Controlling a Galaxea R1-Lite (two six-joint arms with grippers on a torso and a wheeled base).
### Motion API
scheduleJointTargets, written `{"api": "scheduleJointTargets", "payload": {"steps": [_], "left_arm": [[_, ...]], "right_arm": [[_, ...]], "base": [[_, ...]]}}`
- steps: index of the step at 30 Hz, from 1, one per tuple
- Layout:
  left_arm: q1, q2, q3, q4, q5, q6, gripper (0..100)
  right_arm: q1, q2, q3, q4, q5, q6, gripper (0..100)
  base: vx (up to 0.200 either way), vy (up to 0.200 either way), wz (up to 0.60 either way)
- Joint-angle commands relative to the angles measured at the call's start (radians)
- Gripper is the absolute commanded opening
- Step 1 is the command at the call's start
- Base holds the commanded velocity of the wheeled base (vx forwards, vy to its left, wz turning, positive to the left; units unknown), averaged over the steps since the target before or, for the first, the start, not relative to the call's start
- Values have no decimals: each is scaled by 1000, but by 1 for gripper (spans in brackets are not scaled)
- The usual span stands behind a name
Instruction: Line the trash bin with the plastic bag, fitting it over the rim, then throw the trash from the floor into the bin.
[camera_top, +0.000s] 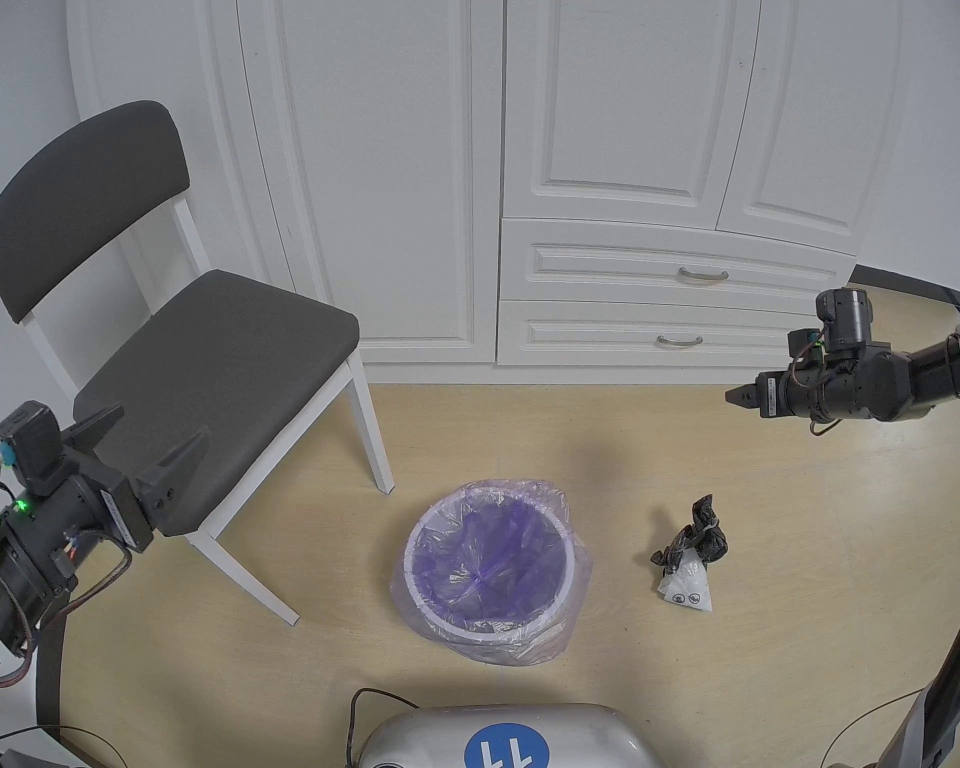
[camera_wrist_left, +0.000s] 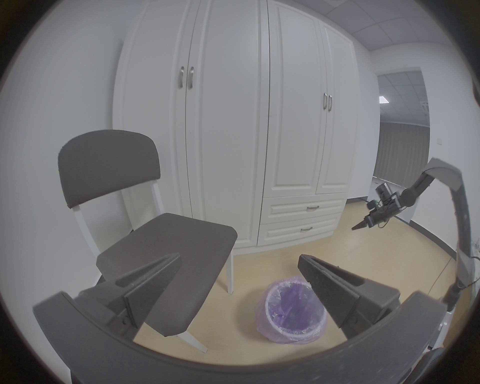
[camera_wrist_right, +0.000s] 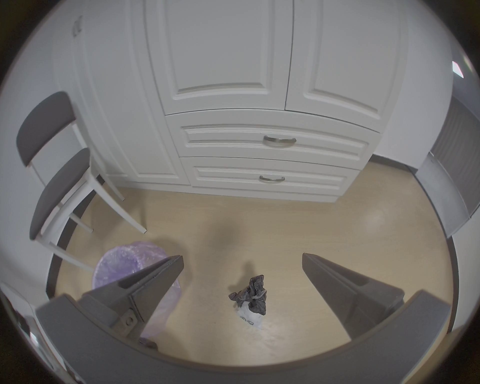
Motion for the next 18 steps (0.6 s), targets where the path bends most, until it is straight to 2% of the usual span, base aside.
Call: {"api": "scheduleJointTargets", "payload": {"steps": [1,7,10,18], "left_arm": [[7,-160,-49,117,29,-15,100],[12,-150,-51,119,28,-14,100],[12,-151,-56,119,26,-11,100],[12,-148,-42,119,23,-11,100]], "right_arm": [[-15,336,-346,257,-5,84,100],[-16,558,-568,365,30,124,100],[-25,667,-664,365,92,181,100],[-68,816,-712,356,89,167,100]], "base": [[0,0,0],[0,0,0],[0,0,0],[0,0,0]]}}
